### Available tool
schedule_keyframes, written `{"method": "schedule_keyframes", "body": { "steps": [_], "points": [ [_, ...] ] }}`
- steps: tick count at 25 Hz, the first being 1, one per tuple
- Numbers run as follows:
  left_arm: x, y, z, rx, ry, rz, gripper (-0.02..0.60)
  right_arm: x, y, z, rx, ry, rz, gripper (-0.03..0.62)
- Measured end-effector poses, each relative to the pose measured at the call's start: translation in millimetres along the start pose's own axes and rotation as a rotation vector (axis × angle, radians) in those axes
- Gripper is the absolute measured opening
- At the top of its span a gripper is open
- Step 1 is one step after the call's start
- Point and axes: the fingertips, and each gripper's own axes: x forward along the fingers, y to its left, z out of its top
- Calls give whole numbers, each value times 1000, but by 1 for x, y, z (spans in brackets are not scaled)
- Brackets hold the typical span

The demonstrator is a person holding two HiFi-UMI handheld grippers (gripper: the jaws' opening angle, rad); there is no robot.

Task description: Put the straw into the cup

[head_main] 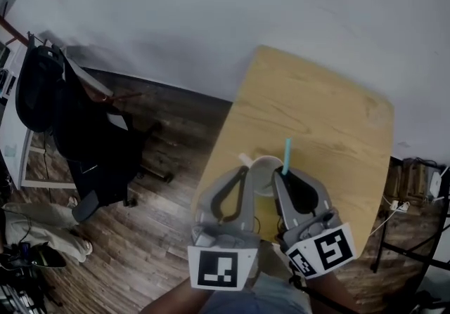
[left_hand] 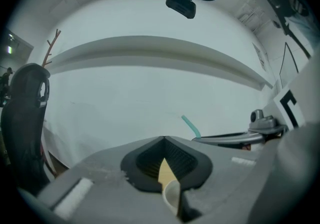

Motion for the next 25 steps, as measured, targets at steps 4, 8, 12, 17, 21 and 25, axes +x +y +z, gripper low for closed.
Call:
{"method": "schedule_keyframes", "body": {
  "steps": [4, 8, 12, 17, 21, 25],
  "points": [
    [6, 9, -14, -15, 26, 1, 18, 7, -1, -17, 9, 28, -7, 31],
    [11, 15, -24, -22, 39, -3, 18, 10, -5, -32, 10, 47, -29, 31],
    [13, 17, -34, -26, 58, -10, 18, 13, -10, -43, 7, 61, -49, 32],
    [15, 21, -42, -23, 77, -12, 18, 16, -16, -45, -1, 60, -74, 34],
    [18, 22, -38, -14, 67, -12, 18, 15, -21, -45, 8, 64, -95, 59],
    [21, 21, -34, -6, 57, -16, 18, 16, -24, -45, 15, 77, -101, 91]
  ]
}}
